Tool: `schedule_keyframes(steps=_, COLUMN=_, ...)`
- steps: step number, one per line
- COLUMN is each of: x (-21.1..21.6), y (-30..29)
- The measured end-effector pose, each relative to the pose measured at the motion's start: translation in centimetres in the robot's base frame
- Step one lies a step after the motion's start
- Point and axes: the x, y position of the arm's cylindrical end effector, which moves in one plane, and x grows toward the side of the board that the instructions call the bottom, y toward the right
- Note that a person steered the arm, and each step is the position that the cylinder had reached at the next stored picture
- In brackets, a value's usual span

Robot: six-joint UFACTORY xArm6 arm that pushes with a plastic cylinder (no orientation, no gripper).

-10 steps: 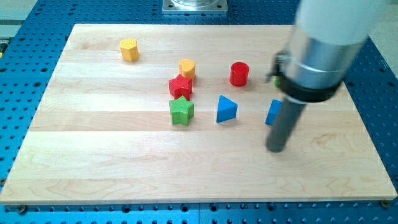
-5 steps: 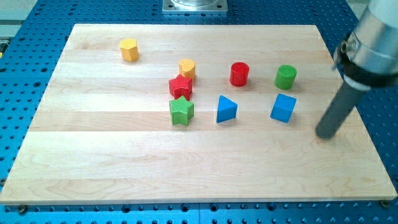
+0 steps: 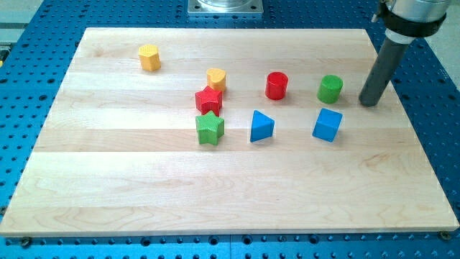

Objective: Keep hexagon in between green circle and cube

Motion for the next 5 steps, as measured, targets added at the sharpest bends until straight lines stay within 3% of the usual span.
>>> schedule_keyframes(steps=2, x=-1.1, y=-6.3)
schedule_keyframes(steps=3, x=-8.7, y=-1.0)
schedule_keyframes(steps=4, x=-17.6, y=-6.9)
schedule_keyframes(steps=5, x=-19.8, y=-20.8)
